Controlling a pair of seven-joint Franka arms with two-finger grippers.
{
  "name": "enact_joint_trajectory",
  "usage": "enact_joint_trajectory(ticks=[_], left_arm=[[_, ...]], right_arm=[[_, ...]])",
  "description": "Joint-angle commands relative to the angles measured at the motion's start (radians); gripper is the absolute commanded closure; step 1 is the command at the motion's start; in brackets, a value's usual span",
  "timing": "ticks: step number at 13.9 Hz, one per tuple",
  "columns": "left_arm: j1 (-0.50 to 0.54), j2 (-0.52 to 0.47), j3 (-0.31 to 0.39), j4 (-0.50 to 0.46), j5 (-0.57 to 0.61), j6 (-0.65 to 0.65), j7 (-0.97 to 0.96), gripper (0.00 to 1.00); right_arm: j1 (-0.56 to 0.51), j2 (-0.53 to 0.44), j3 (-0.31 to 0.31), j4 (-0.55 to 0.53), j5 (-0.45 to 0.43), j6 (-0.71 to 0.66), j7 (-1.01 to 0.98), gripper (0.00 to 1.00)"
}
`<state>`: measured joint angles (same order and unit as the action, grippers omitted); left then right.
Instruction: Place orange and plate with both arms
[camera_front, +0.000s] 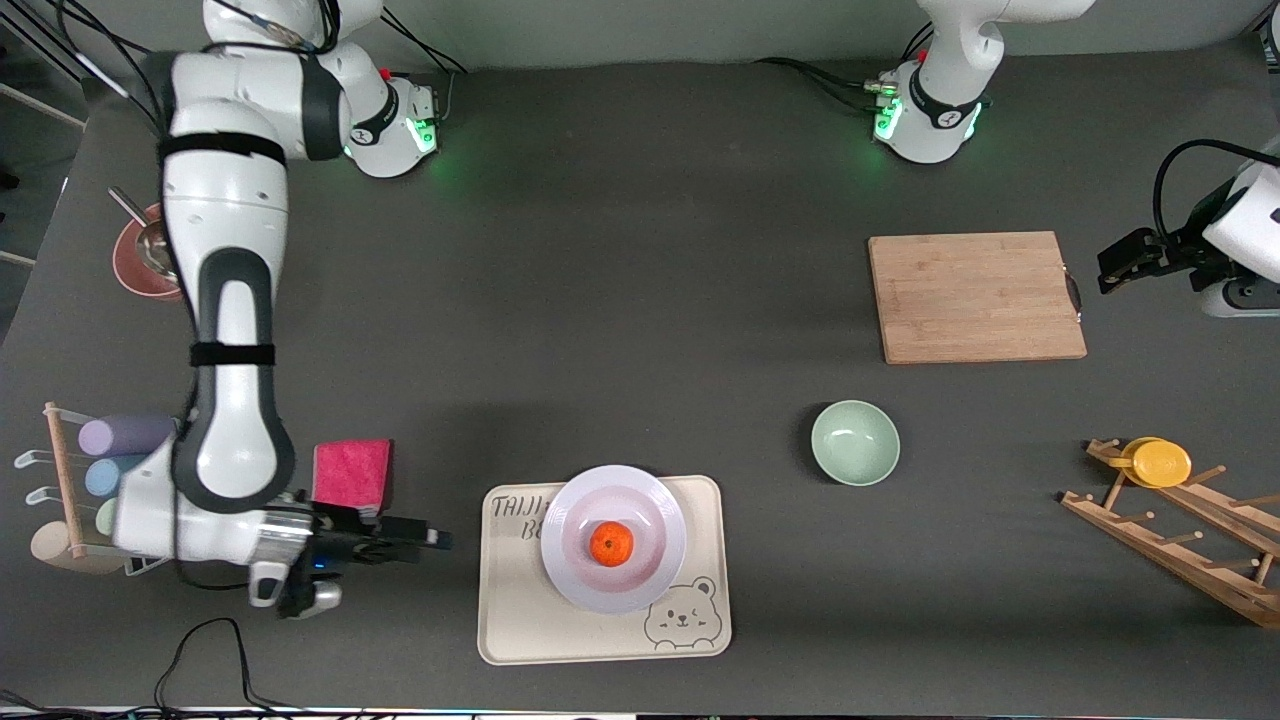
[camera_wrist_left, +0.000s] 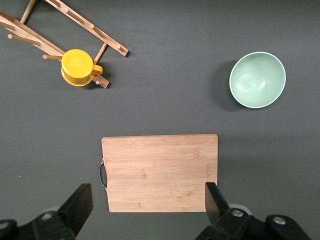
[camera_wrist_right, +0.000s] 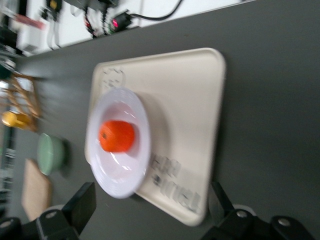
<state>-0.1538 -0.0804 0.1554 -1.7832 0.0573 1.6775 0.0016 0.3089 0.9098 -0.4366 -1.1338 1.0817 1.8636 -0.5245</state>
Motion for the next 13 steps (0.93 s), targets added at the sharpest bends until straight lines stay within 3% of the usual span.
enact_joint_trajectory(ticks=[1,3,4,8,10,13], left_arm=[[-0.003,-0.019,0.009,0.002,-0.005,-0.027,0.014,0.00],[-0.001,-0.022,0.009,0.004,-0.004,-0.035,0.014,0.00],[-0.003,-0.022,0.009,0.011,-0.005,-0.048,0.014,0.00],[0.002,-0.024,0.010,0.016,-0.011,-0.078,0.015,0.00],[0.002,-0.030,0.010,0.016,-0.034,-0.076,0.015,0.00],[-0.001,-0.033,0.007,0.015,-0.051,-0.061,0.020,0.00]], right_arm=[[-0.008,-0.260,0.033,-0.180,-0.298,-0.052,0.032,0.00],[-0.048,-0.407,0.071,-0.236,-0.467,-0.116,0.148,0.00],[-0.080,-0.507,0.122,-0.250,-0.641,-0.176,0.229,0.00],[-0.171,-0.708,0.274,-0.306,-0.917,-0.297,0.375,0.00],[-0.218,-0.781,0.338,-0.322,-1.011,-0.363,0.409,0.00],[-0.243,-0.841,0.348,-0.340,-1.055,-0.414,0.409,0.00]])
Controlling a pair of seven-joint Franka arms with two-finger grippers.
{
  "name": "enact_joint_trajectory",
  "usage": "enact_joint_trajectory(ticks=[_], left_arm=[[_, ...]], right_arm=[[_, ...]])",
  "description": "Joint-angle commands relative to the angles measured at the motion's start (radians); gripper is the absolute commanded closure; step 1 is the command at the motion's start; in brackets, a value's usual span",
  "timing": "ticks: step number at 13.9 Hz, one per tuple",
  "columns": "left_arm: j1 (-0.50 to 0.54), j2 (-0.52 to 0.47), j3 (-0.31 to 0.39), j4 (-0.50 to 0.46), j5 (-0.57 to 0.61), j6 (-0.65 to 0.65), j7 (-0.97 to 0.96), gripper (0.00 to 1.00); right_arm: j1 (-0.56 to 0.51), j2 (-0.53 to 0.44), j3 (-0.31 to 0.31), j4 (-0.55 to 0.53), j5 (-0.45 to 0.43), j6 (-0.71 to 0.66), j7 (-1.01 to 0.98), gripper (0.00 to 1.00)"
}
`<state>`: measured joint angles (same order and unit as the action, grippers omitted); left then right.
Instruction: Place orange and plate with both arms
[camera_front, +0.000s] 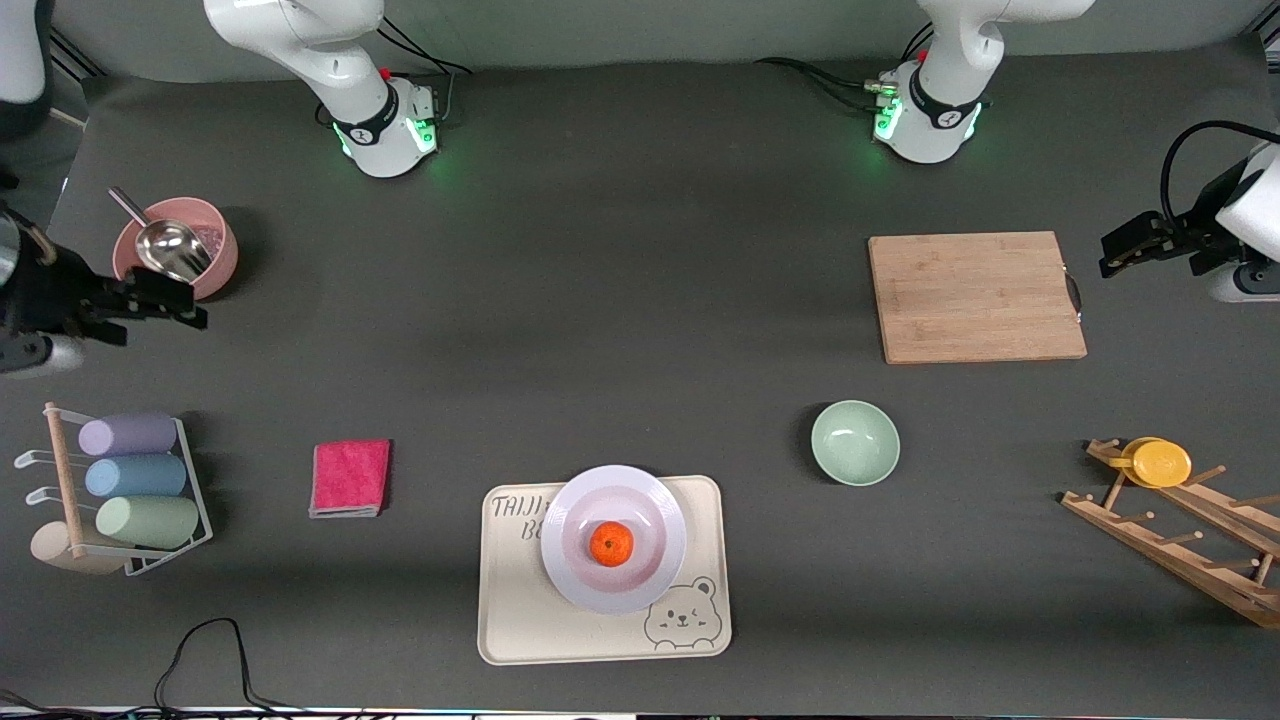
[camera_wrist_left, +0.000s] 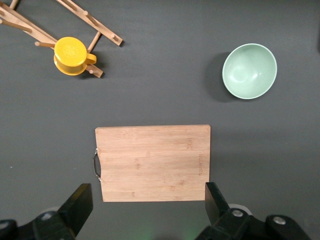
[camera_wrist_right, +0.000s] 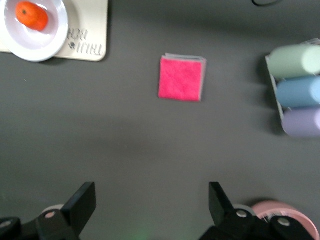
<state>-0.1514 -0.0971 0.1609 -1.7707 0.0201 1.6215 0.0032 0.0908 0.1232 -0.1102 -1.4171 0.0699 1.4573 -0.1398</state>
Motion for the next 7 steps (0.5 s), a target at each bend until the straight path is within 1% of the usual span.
enact_joint_trajectory(ticks=[1,2,7], left_arm=[[-0.007,-0.016,0.000,0.004,-0.003,-0.002,0.018,0.00],[-0.008,-0.023,0.000,0.005,0.000,0.000,0.017,0.00],[-0.002,-0.007,0.002,0.030,0.000,-0.012,0.018,0.00]], right_arm=[[-0.023,-0.072,0.021,-0.080,-0.061,-0.008,0.025,0.00],[-0.019,-0.074,0.018,-0.089,-0.071,-0.006,0.025,0.00],[-0.011,-0.074,0.017,-0.129,-0.071,0.052,0.060,0.00]])
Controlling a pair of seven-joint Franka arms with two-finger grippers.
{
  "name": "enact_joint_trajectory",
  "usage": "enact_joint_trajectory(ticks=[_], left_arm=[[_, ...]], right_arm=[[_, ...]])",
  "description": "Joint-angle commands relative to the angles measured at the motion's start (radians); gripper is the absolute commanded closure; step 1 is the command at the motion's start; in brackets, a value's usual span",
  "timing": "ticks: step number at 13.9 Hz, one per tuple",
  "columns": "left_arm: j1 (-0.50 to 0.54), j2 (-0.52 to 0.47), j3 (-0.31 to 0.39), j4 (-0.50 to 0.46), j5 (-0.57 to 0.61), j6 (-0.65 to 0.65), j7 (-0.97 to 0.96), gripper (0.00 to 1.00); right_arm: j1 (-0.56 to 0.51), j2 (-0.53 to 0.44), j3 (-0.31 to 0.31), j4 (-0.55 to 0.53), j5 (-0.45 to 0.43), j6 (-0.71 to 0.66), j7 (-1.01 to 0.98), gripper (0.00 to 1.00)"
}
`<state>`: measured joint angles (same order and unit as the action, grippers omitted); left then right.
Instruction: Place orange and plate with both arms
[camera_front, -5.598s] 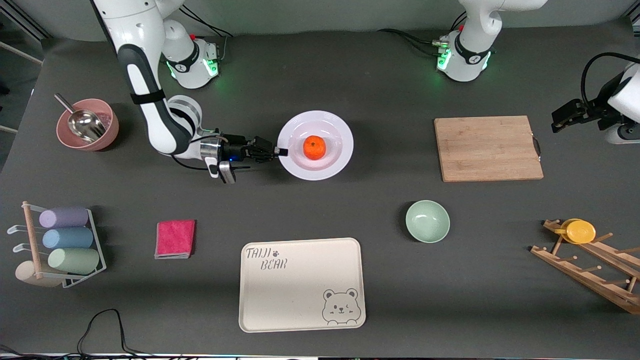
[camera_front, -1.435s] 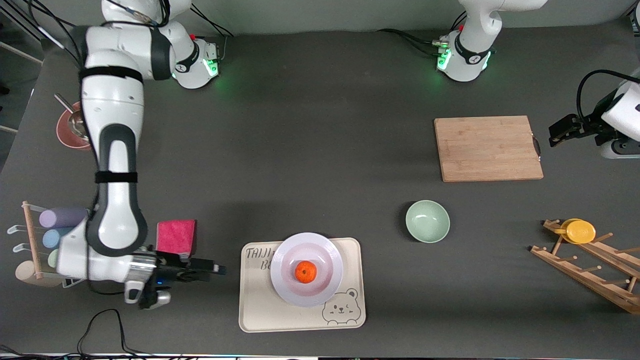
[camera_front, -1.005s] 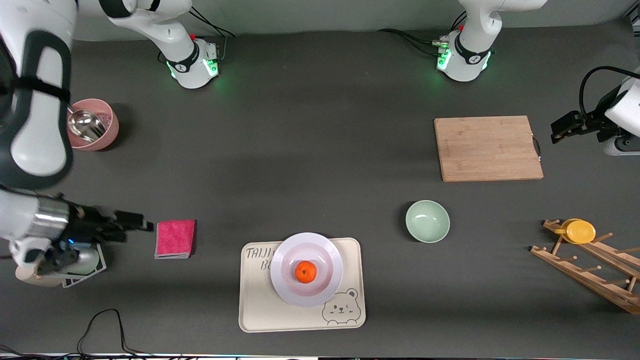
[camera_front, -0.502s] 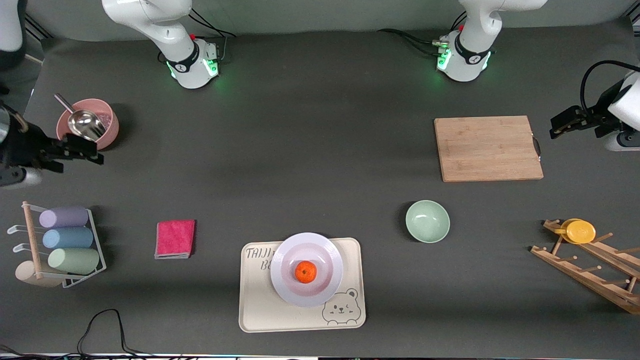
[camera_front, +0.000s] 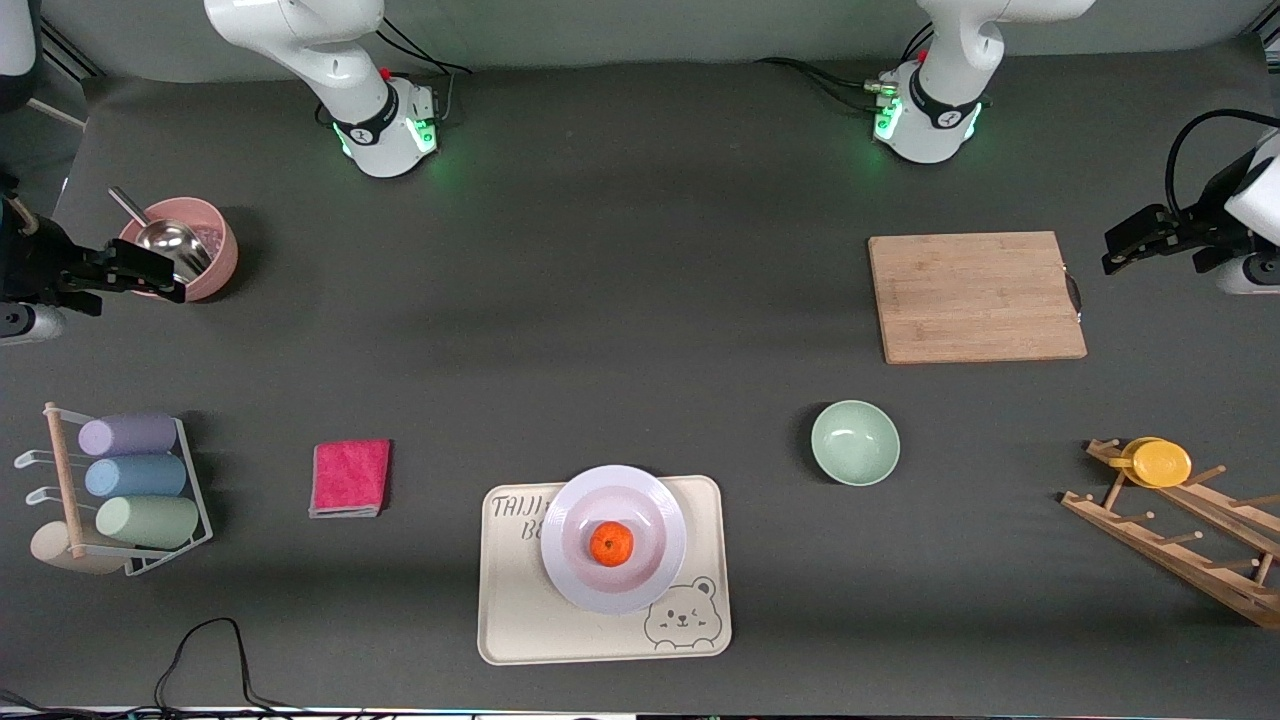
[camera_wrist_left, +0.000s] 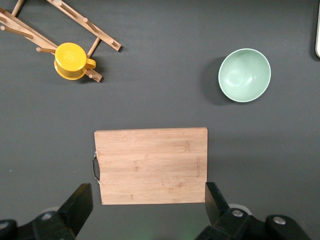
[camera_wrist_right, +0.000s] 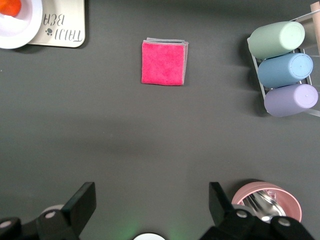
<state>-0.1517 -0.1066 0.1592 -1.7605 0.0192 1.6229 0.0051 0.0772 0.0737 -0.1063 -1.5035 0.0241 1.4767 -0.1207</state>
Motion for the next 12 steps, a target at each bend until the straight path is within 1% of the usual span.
enact_joint_trajectory(ticks=[1,12], left_arm=[[0.000,0.002,0.006,0.021,0.001,-0.014,0.016,0.00],[-0.002,0.012,0.006,0.026,-0.002,-0.018,0.013,0.00]], right_arm=[[0.003,-0.025,0.013,-0.043,-0.026,0.036,0.041,0.00],[0.003,-0.025,0.010,-0.040,-0.032,0.034,0.043,0.00]])
